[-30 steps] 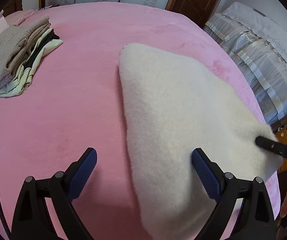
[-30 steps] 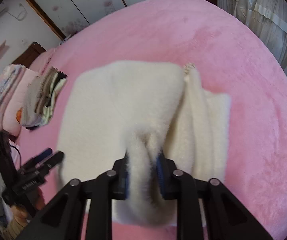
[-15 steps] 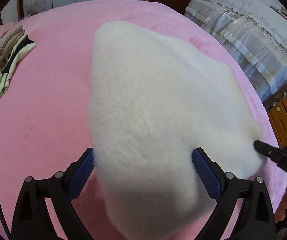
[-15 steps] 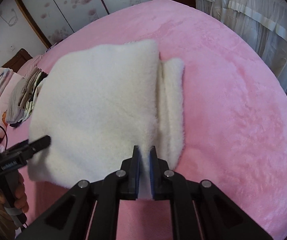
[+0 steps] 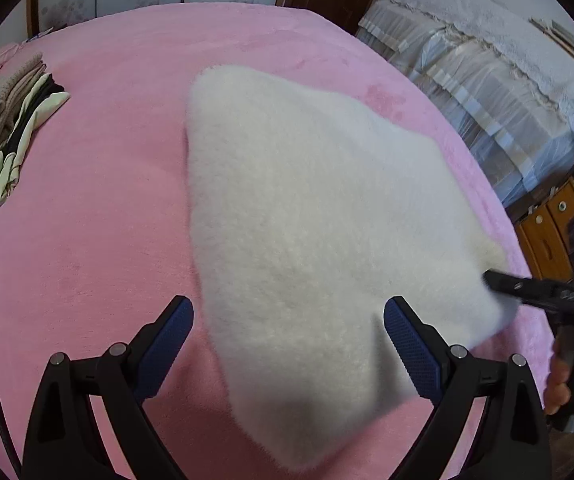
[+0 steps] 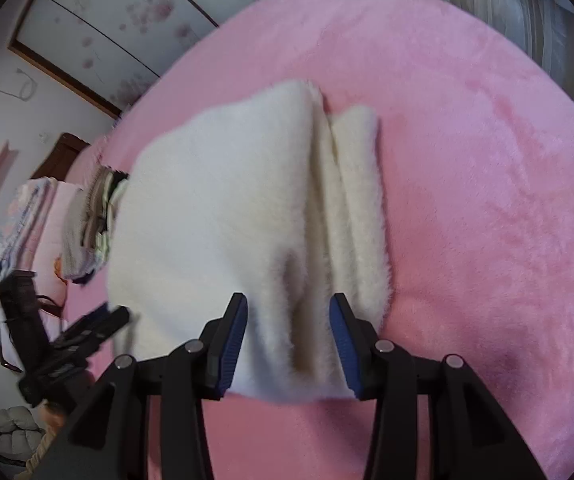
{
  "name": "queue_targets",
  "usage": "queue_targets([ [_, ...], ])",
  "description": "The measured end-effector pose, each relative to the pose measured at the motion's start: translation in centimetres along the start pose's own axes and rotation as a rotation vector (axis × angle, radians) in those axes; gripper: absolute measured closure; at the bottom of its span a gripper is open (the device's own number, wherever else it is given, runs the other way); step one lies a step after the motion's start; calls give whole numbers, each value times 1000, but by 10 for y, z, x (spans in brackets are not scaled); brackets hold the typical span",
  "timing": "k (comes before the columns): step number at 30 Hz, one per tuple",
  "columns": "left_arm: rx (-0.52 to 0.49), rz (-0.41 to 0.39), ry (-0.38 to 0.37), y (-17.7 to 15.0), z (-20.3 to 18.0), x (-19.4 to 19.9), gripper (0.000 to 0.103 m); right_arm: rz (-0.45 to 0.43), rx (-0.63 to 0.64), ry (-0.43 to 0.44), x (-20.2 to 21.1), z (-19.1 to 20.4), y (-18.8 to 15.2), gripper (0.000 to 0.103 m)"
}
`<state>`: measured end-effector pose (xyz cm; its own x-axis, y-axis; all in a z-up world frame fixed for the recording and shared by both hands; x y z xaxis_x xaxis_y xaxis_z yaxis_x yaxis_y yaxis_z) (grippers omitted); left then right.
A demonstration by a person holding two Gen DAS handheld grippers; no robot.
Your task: Fold large clothes
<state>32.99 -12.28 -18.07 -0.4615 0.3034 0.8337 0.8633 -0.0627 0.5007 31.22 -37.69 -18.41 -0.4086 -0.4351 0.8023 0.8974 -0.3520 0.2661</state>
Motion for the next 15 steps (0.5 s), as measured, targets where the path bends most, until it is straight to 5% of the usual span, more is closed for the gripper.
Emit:
queue_targets([
  [4, 16, 10, 18, -3, 11, -3, 7, 20, -73, 97, -17, -1, 3, 58],
  [7, 61, 33, -4, -6, 16, -10, 7, 4, -72, 125, -22, 4, 6, 75],
  [15, 54, 29, -39, -7, 2, -10, 7, -192, 65, -26, 36, 24, 5, 81],
])
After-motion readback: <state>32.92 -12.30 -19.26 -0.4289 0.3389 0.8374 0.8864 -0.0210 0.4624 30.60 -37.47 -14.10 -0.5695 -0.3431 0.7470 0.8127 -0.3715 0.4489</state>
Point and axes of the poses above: each gripper's, at about its wrist camera, not at the fingertips, and x roughly against the way its jaws point, z to its left, y to its top, the point moved 9 cm from there along -x, roughly the way its jaws point, and after that the axes turned 1 degree about -x, right-handed, at the moved point
